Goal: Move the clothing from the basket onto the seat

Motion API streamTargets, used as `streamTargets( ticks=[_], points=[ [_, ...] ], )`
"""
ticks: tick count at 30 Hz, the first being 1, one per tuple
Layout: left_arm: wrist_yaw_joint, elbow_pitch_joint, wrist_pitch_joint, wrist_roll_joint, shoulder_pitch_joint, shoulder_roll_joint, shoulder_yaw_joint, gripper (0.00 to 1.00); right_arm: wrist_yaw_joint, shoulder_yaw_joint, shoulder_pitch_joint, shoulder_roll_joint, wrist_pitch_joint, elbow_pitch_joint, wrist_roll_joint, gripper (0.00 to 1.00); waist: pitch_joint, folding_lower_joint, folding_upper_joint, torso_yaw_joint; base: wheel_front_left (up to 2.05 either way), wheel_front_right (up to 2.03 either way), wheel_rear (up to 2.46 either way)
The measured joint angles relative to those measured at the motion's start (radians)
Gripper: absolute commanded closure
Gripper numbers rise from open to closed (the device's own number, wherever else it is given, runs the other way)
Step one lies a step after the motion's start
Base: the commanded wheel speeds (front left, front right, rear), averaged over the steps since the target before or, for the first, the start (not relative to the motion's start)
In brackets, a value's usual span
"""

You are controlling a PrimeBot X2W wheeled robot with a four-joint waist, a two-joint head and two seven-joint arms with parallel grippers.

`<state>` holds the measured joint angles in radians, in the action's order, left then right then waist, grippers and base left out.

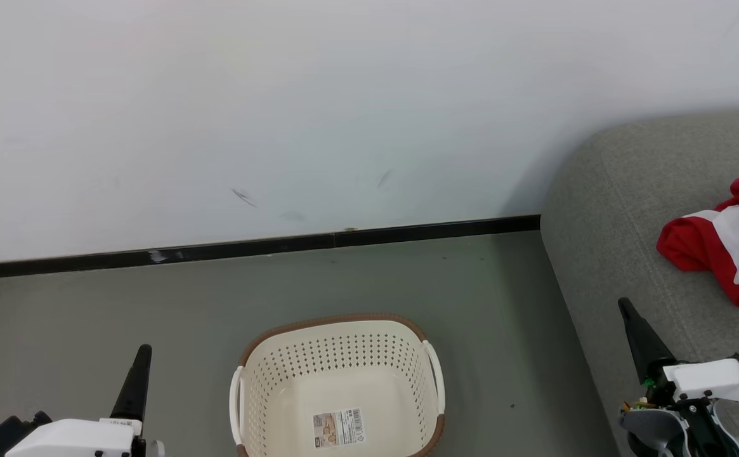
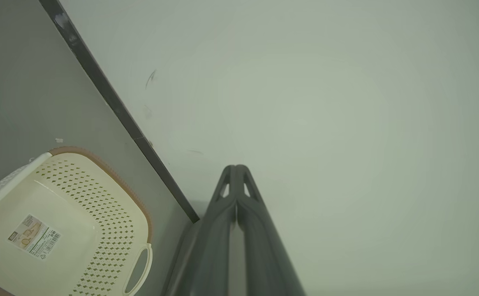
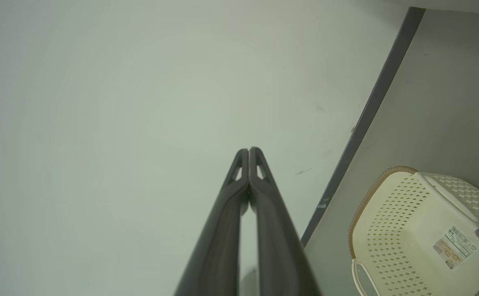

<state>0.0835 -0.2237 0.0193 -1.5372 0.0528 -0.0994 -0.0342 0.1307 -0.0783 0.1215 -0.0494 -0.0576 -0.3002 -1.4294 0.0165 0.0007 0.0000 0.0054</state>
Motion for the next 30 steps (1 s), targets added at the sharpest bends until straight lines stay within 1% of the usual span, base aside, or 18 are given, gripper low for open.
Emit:
streamTargets(
  ticks=[7,12,14,30],
  points=[
    [0.021,-0.018,0.021,-0.065,0.000,0.010,0.027,1.00,0.000,-0.028,-0.021,0.006,-0.026,0.013,-0.096,1.00,-0.008,-0.0001,0.0001,-0.003,0.00,0.00,0.00],
    [0.026,-0.029,0.038,-0.110,0.001,0.020,0.047,1.00,0.000,-0.047,-0.035,0.008,-0.044,0.027,-0.165,1.00,-0.014,-0.0001,0.0000,-0.006,0.00,0.00,0.00],
    [0.034,-0.032,0.038,-0.117,0.001,0.023,0.050,1.00,0.000,-0.050,-0.036,0.008,-0.045,0.028,-0.172,1.00,-0.014,-0.0001,0.0001,-0.006,0.00,0.00,0.00],
    [0.034,-0.039,0.038,-0.117,0.002,0.024,0.052,1.00,0.000,-0.051,-0.036,0.009,-0.045,0.029,-0.172,1.00,-0.014,-0.0002,0.0000,-0.006,0.00,0.00,0.00]
  ],
)
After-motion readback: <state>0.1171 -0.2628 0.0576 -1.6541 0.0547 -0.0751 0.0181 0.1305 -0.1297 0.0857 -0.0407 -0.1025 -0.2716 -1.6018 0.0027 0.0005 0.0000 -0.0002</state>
